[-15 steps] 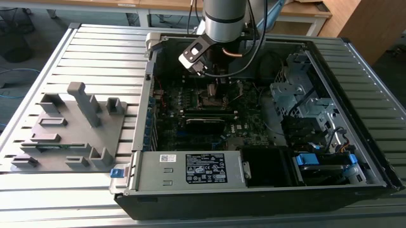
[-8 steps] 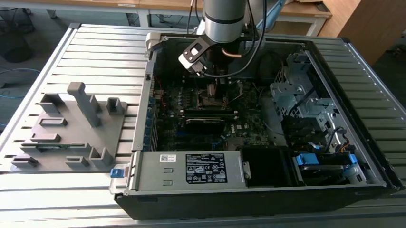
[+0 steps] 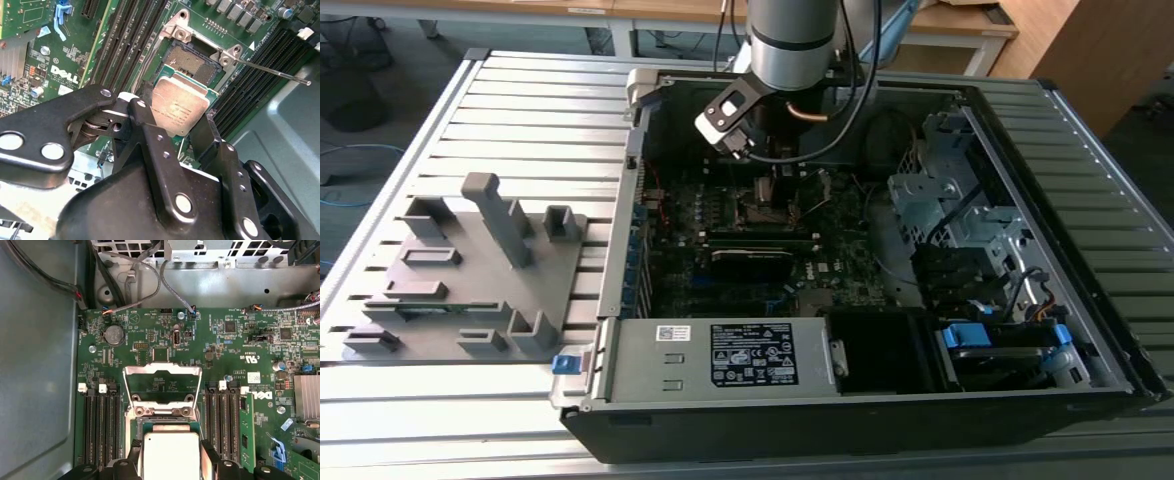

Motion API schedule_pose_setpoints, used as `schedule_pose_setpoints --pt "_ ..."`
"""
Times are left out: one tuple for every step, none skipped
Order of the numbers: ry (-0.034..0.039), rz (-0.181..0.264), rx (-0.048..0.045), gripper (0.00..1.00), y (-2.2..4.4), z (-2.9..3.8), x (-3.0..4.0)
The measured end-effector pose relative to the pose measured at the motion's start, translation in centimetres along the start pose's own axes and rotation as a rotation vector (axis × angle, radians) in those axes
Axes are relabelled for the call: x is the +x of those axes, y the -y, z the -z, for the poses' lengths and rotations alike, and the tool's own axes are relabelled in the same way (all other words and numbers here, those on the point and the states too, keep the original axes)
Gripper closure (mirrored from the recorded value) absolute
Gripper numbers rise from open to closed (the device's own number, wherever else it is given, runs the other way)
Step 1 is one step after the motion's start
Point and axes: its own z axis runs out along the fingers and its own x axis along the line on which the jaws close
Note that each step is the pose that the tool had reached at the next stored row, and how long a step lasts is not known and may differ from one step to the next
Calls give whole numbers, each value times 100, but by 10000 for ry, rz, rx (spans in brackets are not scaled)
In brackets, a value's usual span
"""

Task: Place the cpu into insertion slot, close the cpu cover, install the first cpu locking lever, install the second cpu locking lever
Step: 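Place the cpu into insertion slot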

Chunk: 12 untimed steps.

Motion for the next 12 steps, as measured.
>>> schedule_pose_setpoints --pt "0 1 4 46 0 0 0" --pt "0 0 7 46 0 0 0" --pt "-1 1 27 46 -1 -2 1" --pt "0 2 40 46 -1 -2 1" --pt "1 0 46 46 0 -2 0" --pt "3 -1 51 46 0 -1 0" --pt "4 -2 56 46 0 -1 0" --pt "0 4 56 46 0 -2 0" --pt "-30 42 57 46 0 -5 -1" --pt "-86 115 60 46 0 -8 0" --pt "-115 175 63 46 0 -10 0" --pt "-122 205 63 46 0 -12 0"
